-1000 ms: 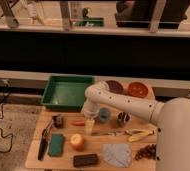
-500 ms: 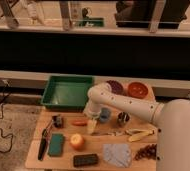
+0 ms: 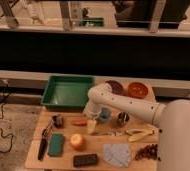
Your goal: Place pepper in metal cup
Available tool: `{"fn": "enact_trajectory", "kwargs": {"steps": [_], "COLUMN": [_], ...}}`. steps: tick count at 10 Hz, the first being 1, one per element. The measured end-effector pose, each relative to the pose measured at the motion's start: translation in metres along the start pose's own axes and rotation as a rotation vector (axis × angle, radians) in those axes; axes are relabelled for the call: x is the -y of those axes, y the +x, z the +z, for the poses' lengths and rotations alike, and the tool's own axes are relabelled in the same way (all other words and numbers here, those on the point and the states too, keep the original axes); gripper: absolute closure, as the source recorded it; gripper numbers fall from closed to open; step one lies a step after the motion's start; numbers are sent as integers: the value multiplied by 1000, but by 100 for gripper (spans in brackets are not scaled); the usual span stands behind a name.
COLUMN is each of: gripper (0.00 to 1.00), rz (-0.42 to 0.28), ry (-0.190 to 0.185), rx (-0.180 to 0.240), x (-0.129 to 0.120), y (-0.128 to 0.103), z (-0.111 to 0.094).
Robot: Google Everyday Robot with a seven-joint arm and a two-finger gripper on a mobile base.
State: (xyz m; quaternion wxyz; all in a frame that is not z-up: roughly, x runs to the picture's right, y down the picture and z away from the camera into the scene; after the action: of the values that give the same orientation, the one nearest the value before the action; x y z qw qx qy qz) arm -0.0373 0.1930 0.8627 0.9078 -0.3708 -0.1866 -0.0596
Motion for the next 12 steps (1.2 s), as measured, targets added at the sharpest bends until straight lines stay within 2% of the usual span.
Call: {"fn": "enact_trajectory", "kwargs": {"steps": [2,3,7,8,11,12], "gripper": [48,52,54,58,90,97], "rz": [-6,-9,-13,-9,-1,-1], "ry": [6,7,5,2,-6,-8], "rx": [0,1,10,21,58,66], "x": [1,0,-2,-4,-16,-19], "y": [-5,-6,-10,-9,-6,-5], "z": [-3,-3,-2,-1,-1,-1]}}
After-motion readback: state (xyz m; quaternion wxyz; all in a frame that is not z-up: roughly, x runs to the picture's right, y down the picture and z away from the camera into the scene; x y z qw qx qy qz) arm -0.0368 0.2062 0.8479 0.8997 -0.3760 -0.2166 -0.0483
